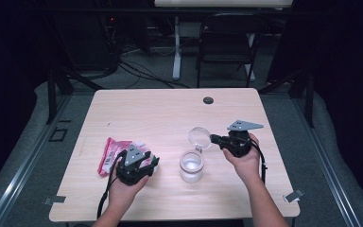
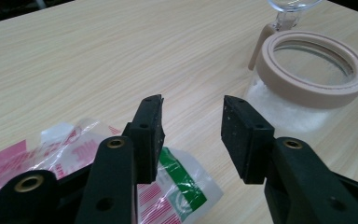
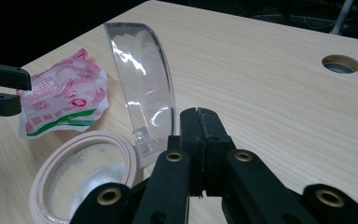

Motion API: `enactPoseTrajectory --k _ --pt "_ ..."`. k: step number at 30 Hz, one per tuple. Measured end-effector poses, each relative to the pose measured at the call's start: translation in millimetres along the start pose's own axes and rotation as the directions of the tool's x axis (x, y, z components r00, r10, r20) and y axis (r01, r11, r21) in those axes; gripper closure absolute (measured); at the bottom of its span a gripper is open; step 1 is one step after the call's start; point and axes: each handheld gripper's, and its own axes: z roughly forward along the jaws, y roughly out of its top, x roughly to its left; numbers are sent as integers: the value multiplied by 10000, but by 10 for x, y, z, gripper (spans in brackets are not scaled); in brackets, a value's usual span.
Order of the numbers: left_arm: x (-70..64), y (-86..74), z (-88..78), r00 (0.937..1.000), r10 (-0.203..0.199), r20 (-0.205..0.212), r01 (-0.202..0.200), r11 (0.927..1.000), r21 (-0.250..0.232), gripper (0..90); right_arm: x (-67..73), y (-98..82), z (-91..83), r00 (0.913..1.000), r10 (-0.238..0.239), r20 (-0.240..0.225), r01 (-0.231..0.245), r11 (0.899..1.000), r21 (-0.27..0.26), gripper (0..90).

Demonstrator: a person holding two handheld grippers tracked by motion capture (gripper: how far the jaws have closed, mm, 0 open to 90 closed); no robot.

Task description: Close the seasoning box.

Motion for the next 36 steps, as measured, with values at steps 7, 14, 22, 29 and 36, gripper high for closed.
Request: enactPoseTrajectory --k 7,14,22,29,36 --pt "-91 117 78 9986 475 221 -478 9987 149 665 16 4 -6 9999 -106 -46 106 9999 3 898" --pt "-162 193 123 9969 656 441 -661 9978 93 690 31 4 -15 9998 -173 -77 173 9998 32 896" --pt "-233 302 148 9919 977 808 -981 9952 9 827 48 0 -23 9997 -191 -126 191 9998 11 889" --pt "-306 452 191 9873 1119 1132 -1107 9937 -165 871 75 0 -34 9995 -272 -152 273 9996 63 888" --pt "-395 660 278 9817 1214 1464 -1189 9926 -254 899 90 1 -32 9993 -340 -180 342 9994 66 888"
